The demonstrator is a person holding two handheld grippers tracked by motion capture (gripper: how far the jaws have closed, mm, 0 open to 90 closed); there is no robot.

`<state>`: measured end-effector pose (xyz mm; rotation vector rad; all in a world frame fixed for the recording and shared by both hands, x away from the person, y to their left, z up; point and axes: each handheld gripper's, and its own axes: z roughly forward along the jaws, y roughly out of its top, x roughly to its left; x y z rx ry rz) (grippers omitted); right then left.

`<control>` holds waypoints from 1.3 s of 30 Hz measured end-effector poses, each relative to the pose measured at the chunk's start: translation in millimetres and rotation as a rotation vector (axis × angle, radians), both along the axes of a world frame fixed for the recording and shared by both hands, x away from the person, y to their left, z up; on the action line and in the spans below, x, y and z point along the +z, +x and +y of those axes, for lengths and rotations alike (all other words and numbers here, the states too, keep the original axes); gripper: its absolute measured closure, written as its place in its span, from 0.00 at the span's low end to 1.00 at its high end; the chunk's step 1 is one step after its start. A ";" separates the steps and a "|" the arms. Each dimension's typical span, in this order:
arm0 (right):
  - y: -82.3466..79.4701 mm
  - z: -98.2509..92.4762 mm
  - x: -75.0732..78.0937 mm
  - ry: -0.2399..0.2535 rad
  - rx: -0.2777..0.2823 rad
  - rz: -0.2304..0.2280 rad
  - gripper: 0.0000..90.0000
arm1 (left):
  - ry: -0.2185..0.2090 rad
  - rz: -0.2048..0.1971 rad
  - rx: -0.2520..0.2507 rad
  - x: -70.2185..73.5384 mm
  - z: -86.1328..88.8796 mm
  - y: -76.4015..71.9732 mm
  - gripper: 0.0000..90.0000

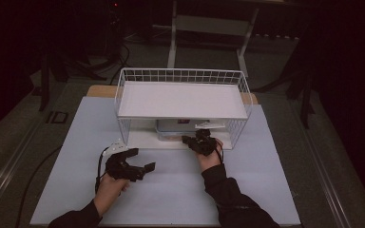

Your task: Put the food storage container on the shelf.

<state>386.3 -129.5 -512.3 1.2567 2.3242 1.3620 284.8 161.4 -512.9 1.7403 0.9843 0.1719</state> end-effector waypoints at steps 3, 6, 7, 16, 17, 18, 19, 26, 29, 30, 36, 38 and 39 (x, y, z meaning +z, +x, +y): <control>-0.8 2.7 -0.4 -0.006 0.006 -0.010 1.00 | 0.006 -0.004 -0.001 0.3 -0.6 -0.7 0.00; -4.5 3.5 1.3 -0.008 0.021 -0.014 0.99 | 0.003 -0.006 -0.003 1.7 -0.3 -1.3 0.00; -7.0 3.4 2.0 -0.009 0.023 -0.015 0.96 | 0.003 -0.004 -0.008 3.0 0.3 -1.6 0.00; -36.1 -2.6 10.7 -0.009 0.065 -0.062 0.65 | 0.006 -0.035 -0.027 13.8 4.9 -7.4 0.00; -40.0 -3.4 11.8 -0.017 0.073 -0.074 0.58 | 0.005 -0.034 -0.031 13.8 4.7 -7.8 0.00; -42.6 -3.8 12.4 -0.018 0.074 -0.080 0.52 | 0.004 -0.031 -0.038 13.7 4.4 -8.3 0.00; -45.7 -5.2 13.4 -0.013 0.073 -0.090 0.47 | 0.005 -0.027 -0.041 13.8 4.0 -9.0 0.00; -65.2 -24.2 21.5 0.061 0.141 -0.098 0.21 | 0.013 -0.031 -0.060 13.9 4.7 -14.0 0.00; -71.2 -32.9 23.7 0.064 0.133 -0.109 0.19 | 0.007 -0.041 -0.073 14.3 6.4 -15.9 0.00; -71.2 -32.9 23.7 0.064 0.133 -0.109 0.19 | 0.007 -0.041 -0.073 14.3 6.4 -15.9 0.00; -84.7 -48.6 25.2 0.056 0.110 -0.138 0.16 | 0.008 -0.046 -0.078 15.0 12.5 -21.1 0.00; -88.0 -52.3 24.6 0.058 0.112 -0.137 0.16 | 0.005 -0.044 -0.078 14.8 14.0 -22.8 0.00; -90.1 -54.5 24.8 0.064 0.115 -0.135 0.15 | 0.004 -0.046 -0.078 14.6 14.8 -23.6 0.00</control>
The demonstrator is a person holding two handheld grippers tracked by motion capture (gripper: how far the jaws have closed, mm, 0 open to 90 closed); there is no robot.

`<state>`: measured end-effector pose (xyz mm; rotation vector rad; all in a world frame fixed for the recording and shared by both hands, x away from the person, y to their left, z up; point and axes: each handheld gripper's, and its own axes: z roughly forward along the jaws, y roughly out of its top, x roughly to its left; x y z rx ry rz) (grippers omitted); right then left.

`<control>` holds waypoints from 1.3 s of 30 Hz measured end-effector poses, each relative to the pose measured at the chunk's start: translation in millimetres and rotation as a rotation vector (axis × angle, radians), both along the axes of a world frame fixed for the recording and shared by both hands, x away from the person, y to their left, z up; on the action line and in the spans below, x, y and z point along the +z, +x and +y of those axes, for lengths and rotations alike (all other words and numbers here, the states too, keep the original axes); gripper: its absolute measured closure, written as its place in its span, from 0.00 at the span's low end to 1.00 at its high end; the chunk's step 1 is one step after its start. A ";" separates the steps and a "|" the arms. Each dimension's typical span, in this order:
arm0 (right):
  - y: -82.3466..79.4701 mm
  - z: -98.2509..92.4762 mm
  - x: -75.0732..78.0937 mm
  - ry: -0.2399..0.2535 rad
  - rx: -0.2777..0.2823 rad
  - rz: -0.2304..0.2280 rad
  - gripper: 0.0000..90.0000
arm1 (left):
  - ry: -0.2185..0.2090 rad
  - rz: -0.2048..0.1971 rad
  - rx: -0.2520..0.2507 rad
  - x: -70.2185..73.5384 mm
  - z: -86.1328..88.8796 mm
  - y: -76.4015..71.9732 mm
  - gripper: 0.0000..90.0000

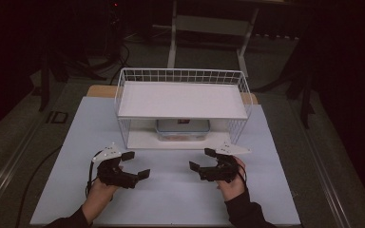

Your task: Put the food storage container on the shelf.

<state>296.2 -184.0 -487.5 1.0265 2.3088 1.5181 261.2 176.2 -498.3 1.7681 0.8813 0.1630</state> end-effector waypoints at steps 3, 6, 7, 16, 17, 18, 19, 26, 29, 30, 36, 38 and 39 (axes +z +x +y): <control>-6.9 -6.6 0.3 0.004 -0.002 -0.004 0.15 | -0.003 0.000 -0.003 -0.1 2.3 -2.1 0.00; -12.7 -13.2 0.0 0.005 -0.001 -0.008 0.15 | -0.006 -0.002 -0.004 0.3 4.1 -3.8 0.00; -14.3 -15.5 -0.1 0.010 0.003 -0.003 0.15 | -0.007 -0.004 -0.004 0.4 4.7 -4.4 0.00; -31.7 -38.9 -2.8 0.017 -0.008 -0.006 0.15 | 0.000 0.005 -0.008 -2.3 7.0 -9.1 0.00; -33.6 -41.5 -3.3 0.018 -0.010 -0.004 0.15 | 0.003 0.006 -0.009 -2.8 7.2 -9.2 0.00; -35.3 -43.9 -3.9 0.018 -0.013 -0.004 0.16 | 0.005 0.009 -0.010 -3.2 7.2 -9.4 0.00; -36.5 -46.2 -4.4 0.010 -0.015 -0.005 0.16 | 0.004 0.009 -0.011 -3.7 7.1 -9.8 0.00; -44.7 -59.3 -6.4 0.008 -0.033 -0.004 0.16 | 0.007 0.015 -0.011 -5.6 7.5 -11.1 0.00; -48.6 -65.6 -8.8 0.001 -0.044 0.005 0.16 | 0.007 0.009 -0.012 -5.8 7.6 -12.0 0.00; -49.3 -66.5 -9.4 -0.006 -0.048 0.002 0.16 | 0.008 0.009 -0.013 -5.9 7.5 -12.1 0.00; -49.7 -66.0 -11.6 -0.017 -0.040 0.005 0.16 | 0.005 0.011 -0.010 -6.9 7.8 -12.5 0.00; -49.5 -65.0 -12.6 -0.020 -0.032 0.008 0.16 | -0.001 0.006 -0.007 -6.3 7.8 -12.5 0.00; -49.5 -64.8 -12.7 -0.019 -0.031 0.008 0.16 | -0.003 0.004 -0.007 -6.2 7.9 -12.3 0.00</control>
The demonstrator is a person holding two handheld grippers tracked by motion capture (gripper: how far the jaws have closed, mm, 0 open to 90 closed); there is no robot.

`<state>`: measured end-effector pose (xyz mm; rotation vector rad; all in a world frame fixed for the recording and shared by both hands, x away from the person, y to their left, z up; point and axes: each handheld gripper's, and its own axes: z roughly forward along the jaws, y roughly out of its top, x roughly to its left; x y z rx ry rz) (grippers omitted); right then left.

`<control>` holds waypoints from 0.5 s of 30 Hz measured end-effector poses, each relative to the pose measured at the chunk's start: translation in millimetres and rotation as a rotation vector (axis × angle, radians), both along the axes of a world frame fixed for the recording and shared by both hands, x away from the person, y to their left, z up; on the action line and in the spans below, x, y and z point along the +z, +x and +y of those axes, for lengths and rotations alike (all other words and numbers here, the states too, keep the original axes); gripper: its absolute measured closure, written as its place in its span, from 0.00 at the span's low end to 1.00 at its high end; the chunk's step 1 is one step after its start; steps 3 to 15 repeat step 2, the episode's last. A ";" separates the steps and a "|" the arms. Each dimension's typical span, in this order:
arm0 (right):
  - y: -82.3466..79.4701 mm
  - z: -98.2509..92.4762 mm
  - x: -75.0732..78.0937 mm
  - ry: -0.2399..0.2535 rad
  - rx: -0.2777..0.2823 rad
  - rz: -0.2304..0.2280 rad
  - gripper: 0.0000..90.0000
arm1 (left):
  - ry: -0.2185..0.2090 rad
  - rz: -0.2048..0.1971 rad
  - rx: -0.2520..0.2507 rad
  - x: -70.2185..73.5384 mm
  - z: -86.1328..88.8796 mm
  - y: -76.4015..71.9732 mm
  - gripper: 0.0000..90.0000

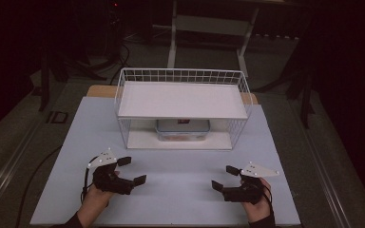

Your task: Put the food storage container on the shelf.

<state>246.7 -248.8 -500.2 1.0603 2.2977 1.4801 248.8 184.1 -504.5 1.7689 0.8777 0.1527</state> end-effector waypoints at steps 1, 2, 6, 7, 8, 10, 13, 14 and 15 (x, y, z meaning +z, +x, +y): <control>-0.2 0.1 0.2 -0.002 0.001 -0.003 0.16 | -0.003 0.001 0.002 -0.2 -0.1 0.2 0.00; -0.3 0.0 0.4 -0.002 0.003 -0.004 0.16 | -0.003 0.001 0.002 -0.2 -0.1 0.2 0.00; -0.3 0.0 0.4 -0.002 0.003 -0.004 0.16 | -0.003 0.001 0.002 -0.2 -0.1 0.2 0.00; -0.3 0.0 0.4 -0.002 0.003 -0.004 0.16 | -0.003 0.001 0.002 -0.2 -0.1 0.2 0.00; -0.3 0.0 0.4 -0.002 0.003 -0.004 0.16 | -0.003 0.001 0.002 -0.2 -0.1 0.2 0.00; -0.3 0.0 0.4 -0.002 0.003 -0.004 0.16 | -0.003 0.001 0.002 -0.2 -0.1 0.2 0.00; -0.3 0.0 0.4 -0.002 0.003 -0.004 0.16 | -0.003 0.001 0.002 -0.2 -0.1 0.2 0.00; -0.3 0.0 0.4 -0.002 0.003 -0.004 0.16 | -0.003 0.001 0.002 -0.2 -0.1 0.2 0.00; -0.3 0.0 0.4 -0.002 0.003 -0.004 0.16 | -0.003 0.001 0.002 -0.2 -0.1 0.2 0.00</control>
